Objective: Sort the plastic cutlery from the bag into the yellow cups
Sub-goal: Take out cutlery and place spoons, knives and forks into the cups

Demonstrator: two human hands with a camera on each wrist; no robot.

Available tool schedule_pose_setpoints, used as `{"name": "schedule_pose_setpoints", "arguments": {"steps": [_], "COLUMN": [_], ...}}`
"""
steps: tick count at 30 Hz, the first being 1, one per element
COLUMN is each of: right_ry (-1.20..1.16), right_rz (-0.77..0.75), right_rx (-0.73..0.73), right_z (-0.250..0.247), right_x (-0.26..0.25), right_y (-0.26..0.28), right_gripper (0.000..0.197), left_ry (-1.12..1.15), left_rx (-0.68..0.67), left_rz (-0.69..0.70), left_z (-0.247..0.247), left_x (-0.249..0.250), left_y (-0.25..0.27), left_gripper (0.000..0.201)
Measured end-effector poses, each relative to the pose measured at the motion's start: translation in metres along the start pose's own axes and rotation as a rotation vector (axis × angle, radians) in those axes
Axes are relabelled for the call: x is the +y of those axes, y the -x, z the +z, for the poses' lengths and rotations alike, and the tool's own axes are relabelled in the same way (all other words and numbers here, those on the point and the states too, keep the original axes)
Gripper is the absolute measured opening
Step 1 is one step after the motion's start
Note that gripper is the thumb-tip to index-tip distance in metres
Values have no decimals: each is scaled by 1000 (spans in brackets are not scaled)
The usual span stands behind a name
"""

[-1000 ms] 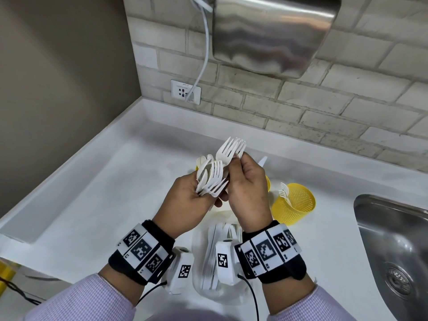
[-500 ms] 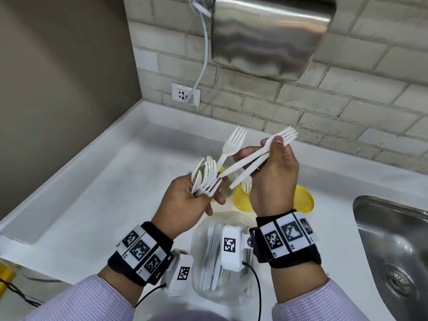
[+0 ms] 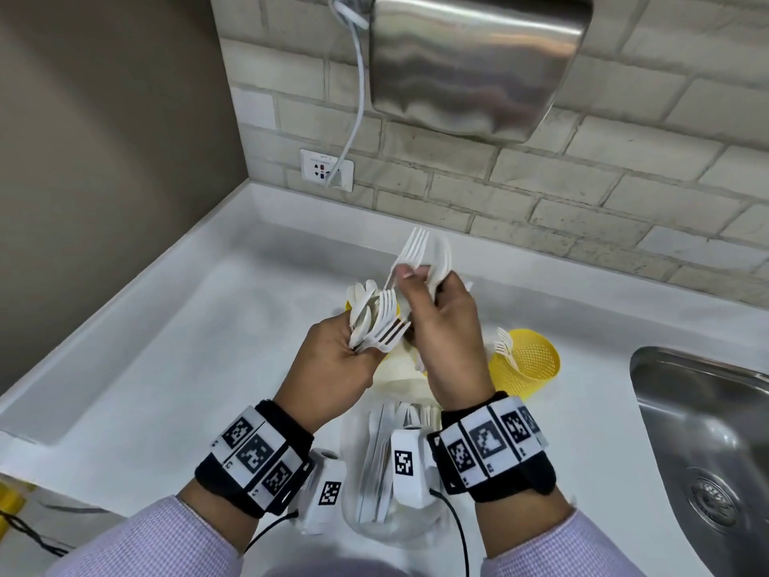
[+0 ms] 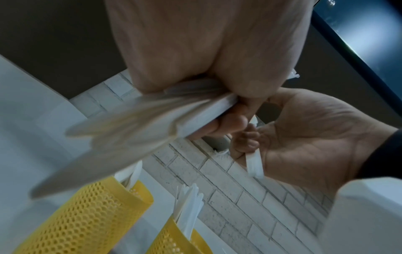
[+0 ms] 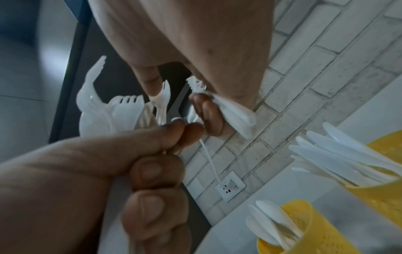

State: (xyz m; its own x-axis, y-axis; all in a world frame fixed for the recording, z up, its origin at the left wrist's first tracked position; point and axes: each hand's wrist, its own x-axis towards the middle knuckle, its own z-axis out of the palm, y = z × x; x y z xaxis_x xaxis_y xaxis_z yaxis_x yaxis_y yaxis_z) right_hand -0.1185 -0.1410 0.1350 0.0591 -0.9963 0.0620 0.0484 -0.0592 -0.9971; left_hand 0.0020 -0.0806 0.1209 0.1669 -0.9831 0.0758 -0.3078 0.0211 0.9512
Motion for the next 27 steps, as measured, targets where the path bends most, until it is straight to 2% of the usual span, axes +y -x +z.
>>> {"name": "schedule_pose_setpoints", "arguments": {"steps": [3, 6, 9, 12, 15, 19, 22, 24, 25, 27], "right_ry": [-10, 16, 21, -12, -103, -270, -436, -534, -571, -611], "right_rz": [18, 8, -1, 37, 102, 157, 140, 108, 76, -16], "right_rx": [-100, -132, -88, -33, -20, 19, 28, 0, -6, 34], "right_z": [-1, -1, 1, 1, -2, -7, -13, -18, -20, -22], "right_x": [-3, -8, -12, -15, -20, -27, -34, -38, -40, -46], "right_y": [1, 1, -1, -4, -7, -11, -15, -16, -15, -12], "right_gripper": [37, 46, 34, 36, 31, 22, 18, 13, 10, 6], "left_ry": [-9, -47, -72, -106, -117, -120, -120, -56, 5, 76], "left_rx": [-41, -48, -33, -24, -25, -61, -78, -83, -90, -107], "left_rz": [42, 103, 170, 218, 220, 190, 162, 123, 96, 42], "left_z": [-1, -2, -1, 0, 0, 0, -1, 0, 0, 0], "left_x": [4, 3, -2, -6, -10, -11, -9, -11, -11, -12], "left_y": [3, 3, 2, 0, 0, 0, 0, -1, -1, 0], "left_gripper": [51, 62, 56, 52, 49, 36, 28, 9, 6, 17]}}
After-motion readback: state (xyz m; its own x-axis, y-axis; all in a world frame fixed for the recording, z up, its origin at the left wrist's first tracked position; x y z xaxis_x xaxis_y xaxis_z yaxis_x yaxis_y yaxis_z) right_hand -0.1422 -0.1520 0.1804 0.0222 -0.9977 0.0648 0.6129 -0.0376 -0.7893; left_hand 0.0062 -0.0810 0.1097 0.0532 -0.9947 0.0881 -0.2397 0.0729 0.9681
